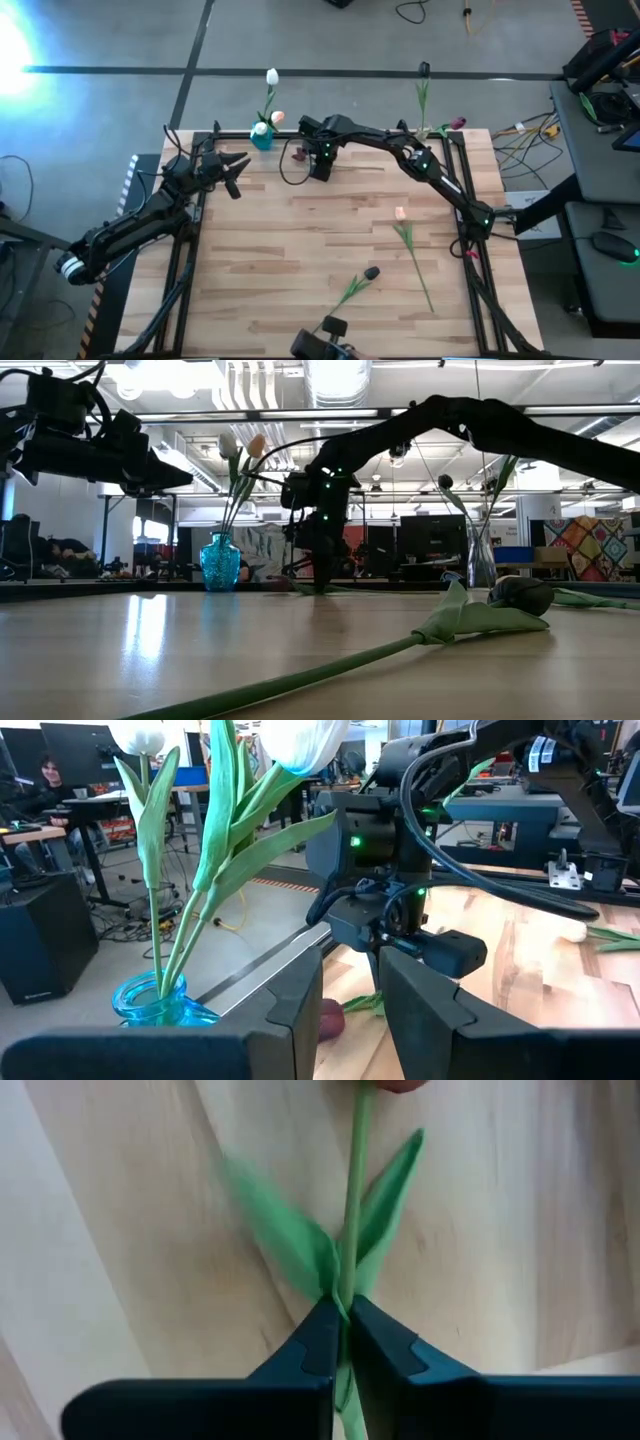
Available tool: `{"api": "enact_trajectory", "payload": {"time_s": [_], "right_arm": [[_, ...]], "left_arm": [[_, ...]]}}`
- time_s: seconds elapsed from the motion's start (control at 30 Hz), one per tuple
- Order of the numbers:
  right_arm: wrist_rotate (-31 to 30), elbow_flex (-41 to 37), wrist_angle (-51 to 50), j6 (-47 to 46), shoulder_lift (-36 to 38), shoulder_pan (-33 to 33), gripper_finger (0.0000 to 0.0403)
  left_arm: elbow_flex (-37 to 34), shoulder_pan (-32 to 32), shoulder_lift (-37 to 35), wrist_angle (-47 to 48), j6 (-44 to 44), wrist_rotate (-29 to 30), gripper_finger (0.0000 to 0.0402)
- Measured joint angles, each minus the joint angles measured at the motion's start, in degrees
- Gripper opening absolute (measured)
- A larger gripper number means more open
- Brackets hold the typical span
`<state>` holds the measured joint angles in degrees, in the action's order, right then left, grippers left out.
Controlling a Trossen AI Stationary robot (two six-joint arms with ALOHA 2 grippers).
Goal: Sort flowers into vase by color
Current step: Put the dark red flower in the transparent vase
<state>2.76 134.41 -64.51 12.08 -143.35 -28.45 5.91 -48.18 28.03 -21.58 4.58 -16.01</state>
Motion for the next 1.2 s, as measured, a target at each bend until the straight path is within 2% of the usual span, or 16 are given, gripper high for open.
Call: {"api": "enact_trajectory", "payload": {"time_s": [0.2, 0.63, 0.83, 1.0, 1.2], "right_arm": [[-1.92, -0.02, 3.64, -0.49, 3.97, 0.28, 0.0013], [-10.47, -2.57, 12.97, -2.05, 13.35, 3.31, 0.0013], [-10.88, -13.51, 26.65, -3.31, 18.27, 3.67, 0.0013], [-16.84, -23.55, 36.97, -3.70, 25.01, 3.56, 0.0012], [-26.29, -38.31, 46.77, -4.96, 37.52, 4.04, 0.0012]], "left_arm": [[-0.02, 0.00, 0.00, 0.02, 0.52, 0.00, 0.0087], [-0.04, -0.07, -0.02, 0.02, 1.37, 0.50, 0.0087], [-0.04, -0.04, -0.02, -0.26, 1.57, 2.87, 0.0087], [-0.07, -0.04, 0.00, -1.26, 1.58, 3.13, 0.0087], [-0.07, -0.02, -0.04, -3.04, 1.07, 3.13, 0.0087]]}}
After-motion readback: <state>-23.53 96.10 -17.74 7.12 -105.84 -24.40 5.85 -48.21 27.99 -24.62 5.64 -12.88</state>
